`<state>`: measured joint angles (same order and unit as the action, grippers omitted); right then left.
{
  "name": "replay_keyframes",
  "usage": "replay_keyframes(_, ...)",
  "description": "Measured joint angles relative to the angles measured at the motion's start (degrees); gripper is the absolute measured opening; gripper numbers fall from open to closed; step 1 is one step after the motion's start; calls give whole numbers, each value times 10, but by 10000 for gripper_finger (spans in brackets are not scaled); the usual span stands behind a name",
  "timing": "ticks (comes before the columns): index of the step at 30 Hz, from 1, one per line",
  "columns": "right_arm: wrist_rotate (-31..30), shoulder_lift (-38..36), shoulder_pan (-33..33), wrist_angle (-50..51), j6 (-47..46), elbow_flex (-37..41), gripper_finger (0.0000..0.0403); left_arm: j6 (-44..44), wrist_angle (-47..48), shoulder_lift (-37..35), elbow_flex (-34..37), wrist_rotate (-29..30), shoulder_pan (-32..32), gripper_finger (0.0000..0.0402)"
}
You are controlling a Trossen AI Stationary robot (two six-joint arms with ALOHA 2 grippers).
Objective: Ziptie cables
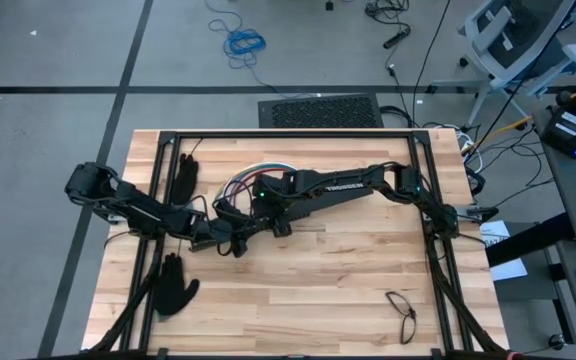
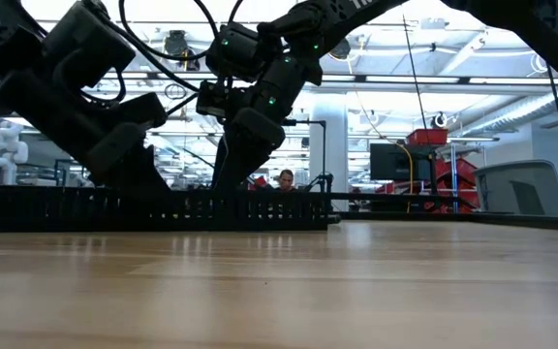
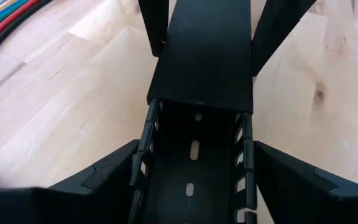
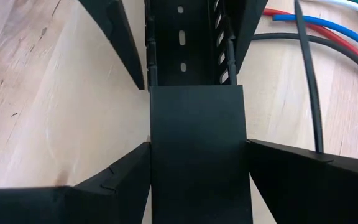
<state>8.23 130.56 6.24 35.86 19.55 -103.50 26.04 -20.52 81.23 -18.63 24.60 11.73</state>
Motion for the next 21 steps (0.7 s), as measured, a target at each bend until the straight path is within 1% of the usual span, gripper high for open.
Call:
replay_keyframes(5,0,0,0,0,2,0,240,-22,-3,0,0,6,0,275)
replay_keyframes(13,-3,0,0,-1,0,0,240,-24,-27,0,0,19,-18,274)
replay_keyframes(21,-3,0,0,-1,0,0,240,-22,-27,0,0,12,-18,274)
